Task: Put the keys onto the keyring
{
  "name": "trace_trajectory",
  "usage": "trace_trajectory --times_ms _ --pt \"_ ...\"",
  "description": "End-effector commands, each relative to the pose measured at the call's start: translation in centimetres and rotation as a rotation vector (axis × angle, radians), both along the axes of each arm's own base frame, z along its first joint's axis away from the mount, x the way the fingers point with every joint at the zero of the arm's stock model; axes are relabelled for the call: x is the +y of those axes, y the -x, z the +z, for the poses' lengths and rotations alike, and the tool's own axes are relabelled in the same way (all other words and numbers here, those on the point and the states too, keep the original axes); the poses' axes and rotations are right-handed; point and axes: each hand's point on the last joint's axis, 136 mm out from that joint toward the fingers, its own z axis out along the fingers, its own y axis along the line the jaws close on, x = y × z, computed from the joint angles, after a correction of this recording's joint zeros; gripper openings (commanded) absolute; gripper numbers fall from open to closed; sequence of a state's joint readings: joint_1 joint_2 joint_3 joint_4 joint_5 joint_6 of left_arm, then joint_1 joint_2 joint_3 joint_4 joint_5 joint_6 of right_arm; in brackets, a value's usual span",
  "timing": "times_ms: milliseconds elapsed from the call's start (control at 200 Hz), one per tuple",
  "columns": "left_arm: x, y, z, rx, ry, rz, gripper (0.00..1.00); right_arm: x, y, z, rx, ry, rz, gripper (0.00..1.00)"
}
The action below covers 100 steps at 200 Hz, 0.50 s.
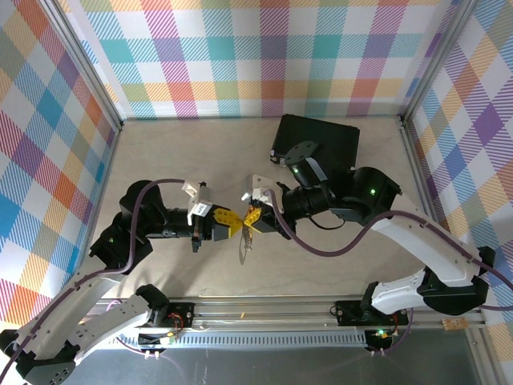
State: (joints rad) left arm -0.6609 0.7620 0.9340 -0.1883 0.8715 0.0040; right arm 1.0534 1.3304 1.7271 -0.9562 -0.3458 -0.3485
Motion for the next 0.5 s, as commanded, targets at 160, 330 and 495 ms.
trace_trajectory --times_ms 160,330,495 --pt "0.2 1.7 4.6 -0.048 0.213 -0.082 0.00 0.7 1.0 2.2 0.043 -0.213 -0.004 0.21" --pt "0.2 1.8 4.7 -0.045 0.238 -0.089 0.00 0.2 1.0 3.1 0.046 -0.280 -0.020 0.20" --pt "0.2 1.8 4.5 -0.041 0.246 -0.096 0.00 0.1 0.6 3.4 0.042 -0.299 -0.038 0.14"
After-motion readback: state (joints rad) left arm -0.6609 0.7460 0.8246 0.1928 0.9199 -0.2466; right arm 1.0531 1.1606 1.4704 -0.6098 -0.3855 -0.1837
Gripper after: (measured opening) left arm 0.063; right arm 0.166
